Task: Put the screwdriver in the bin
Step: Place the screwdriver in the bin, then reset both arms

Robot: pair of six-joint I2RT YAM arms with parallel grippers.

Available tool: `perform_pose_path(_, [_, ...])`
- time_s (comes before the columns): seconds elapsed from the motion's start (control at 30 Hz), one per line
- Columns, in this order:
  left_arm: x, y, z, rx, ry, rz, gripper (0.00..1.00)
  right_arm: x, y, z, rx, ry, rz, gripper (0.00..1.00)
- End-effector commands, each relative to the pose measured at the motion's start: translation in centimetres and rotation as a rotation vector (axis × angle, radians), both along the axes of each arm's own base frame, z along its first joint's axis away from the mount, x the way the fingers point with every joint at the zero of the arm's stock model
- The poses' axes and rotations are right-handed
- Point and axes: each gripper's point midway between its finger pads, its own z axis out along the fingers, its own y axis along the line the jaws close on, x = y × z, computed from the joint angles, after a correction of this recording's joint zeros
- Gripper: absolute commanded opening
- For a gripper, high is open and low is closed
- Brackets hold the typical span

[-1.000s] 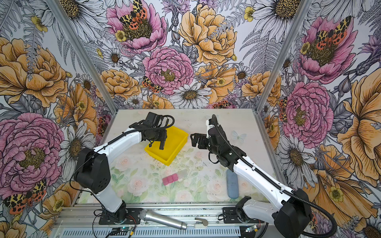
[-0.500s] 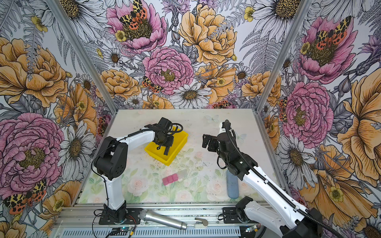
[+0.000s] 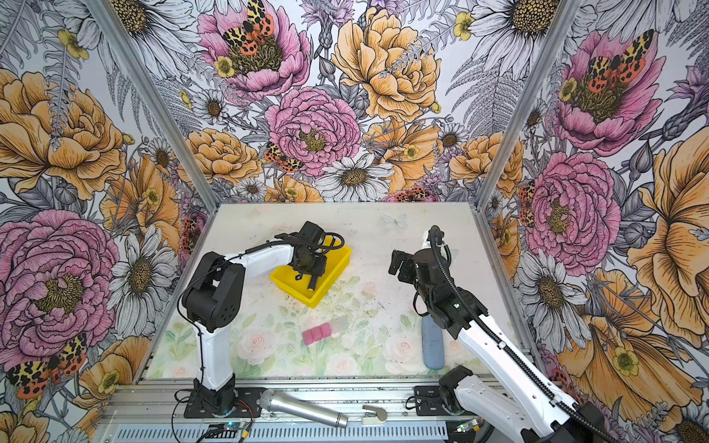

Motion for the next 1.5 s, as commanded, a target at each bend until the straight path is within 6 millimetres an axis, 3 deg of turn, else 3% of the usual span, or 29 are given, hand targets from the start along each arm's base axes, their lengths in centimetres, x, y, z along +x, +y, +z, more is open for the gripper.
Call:
perform_pose_path(0.0, [0.9,-0.8,2.5,-0.031,-0.072,0.001,0.69,-0.2,-1.3,0.5,-0.036,-0.018,-0.035,0.99])
perform_pose_path(0.13, [0.4,-1.1,5.0,-0.060,-0.116,-0.017,0.96,-0.2,-2.2,0.5,-0.049,-0.016,-0.063,0.99])
perform_pose_path(0.33, [-1.9,-0.3,11.9,-0.080,-0.281,-0.065,0.99,0.3,-3.6,-0.2,-0.107,-0.005,-0.109,1.00])
perform_pose_path(0.47, [-2.8,4.0,15.7,-0.068,-0.433,0.049,0.99,0.6,-6.7,-1.2,-0.201,0.006,-0.250,0.99])
perform_pose_path(0.57, [-3.4,10.5,17.7,-0.016,-0.600,0.232,0.99,0.4,-10.2,-3.0,-0.265,0.029,-0.422,0.99])
perform_pose_path(0.7, [-4.8,19.8,16.7,0.010,-0.790,0.493,0.99,1.8,-12.2,-6.3,-0.303,0.030,-0.431,0.99])
perform_pose_path(0.77, [-5.3,21.7,16.3,-0.004,-0.908,0.504,0.99,2.6,-12.6,-7.4,-0.335,0.017,-0.414,1.00])
perform_pose_path(0.87, [-5.4,22.7,16.3,0.012,-1.093,0.456,0.99,4.3,-12.1,-8.1,-0.422,-0.038,-0.327,1.00])
perform_pose_path(1.13, [-0.6,25.4,12.0,0.047,-1.049,0.511,0.99,8.9,-13.8,-9.0,-0.463,-0.114,-0.274,1.00])
perform_pose_path(1.2, [0.7,25.0,10.2,0.000,-0.999,0.476,0.99,9.5,-14.1,-10.0,-0.476,-0.108,-0.260,1.00])
perform_pose_path(1.3, [0.8,24.1,8.5,-0.027,-1.036,0.429,0.99,10.2,-14.6,-10.9,-0.444,-0.121,-0.236,0.99])
perform_pose_path(1.47, [0.5,24.0,8.6,-0.036,-1.063,0.425,0.99,10.0,-14.7,-12.7,-0.409,-0.178,-0.223,1.00])
